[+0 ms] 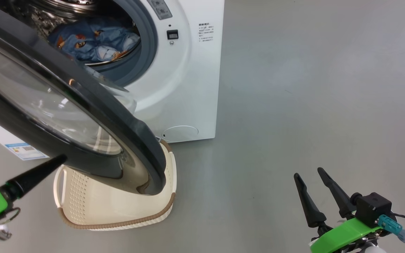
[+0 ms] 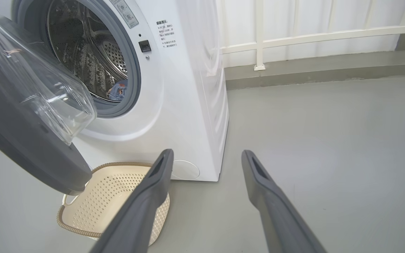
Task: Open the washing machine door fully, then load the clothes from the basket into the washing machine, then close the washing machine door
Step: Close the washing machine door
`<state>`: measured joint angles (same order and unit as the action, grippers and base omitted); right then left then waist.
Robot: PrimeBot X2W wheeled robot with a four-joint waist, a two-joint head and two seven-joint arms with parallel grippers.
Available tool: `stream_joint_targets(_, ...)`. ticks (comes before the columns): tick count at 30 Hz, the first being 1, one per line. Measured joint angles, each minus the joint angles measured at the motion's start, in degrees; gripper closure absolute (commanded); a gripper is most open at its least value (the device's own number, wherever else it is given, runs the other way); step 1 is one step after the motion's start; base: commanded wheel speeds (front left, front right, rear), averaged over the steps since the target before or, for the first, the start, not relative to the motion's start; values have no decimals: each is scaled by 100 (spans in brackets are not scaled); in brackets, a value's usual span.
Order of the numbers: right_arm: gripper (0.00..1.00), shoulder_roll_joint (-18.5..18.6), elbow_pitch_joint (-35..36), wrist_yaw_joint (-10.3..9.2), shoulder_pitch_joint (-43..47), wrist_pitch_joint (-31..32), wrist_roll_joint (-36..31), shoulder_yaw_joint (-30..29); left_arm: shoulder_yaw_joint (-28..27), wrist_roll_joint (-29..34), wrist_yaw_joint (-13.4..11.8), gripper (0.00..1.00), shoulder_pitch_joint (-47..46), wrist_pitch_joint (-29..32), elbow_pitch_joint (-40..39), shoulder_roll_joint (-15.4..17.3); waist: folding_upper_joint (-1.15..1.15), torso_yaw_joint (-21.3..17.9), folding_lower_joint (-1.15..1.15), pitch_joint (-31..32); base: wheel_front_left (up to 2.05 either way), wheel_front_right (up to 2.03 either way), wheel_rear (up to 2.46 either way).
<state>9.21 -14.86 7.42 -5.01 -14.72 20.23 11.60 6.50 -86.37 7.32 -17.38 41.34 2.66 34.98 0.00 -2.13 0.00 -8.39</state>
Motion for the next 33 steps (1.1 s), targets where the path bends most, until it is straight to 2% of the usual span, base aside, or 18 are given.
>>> stream_joint_targets(3, 0, 5, 1, 0, 0, 0, 0, -1, -4, 45, 0, 4, 195, -332, 108, -37, 0, -20, 0, -1, 0, 0, 0)
stream_joint_targets(4, 0, 10, 1, 0, 1, 0, 0, -3, 10, 66, 0, 0, 253, -436, 143, -46, 0, -27, 0, 1, 0, 0, 0)
stream_joint_targets(14, 0, 87, 7, 0, 1, 0, 0, -12, 292, 348, 0, 0, 826, -1724, 610, -210, 0, -97, 0, 43, 0, 0, 0)
stream_joint_targets(26, 0, 156, 12, 0, 3, 0, 1, -62, 724, 475, 0, 0, 1180, -3167, 854, -220, 0, -176, 0, 60, 0, 0, 0)
stream_joint_targets(33, 0, 174, 41, 0, 10, 0, 0, -203, 1121, 896, 0, 0, 1311, -4264, 1038, -204, 0, -259, 0, 52, 0, 0, 0)
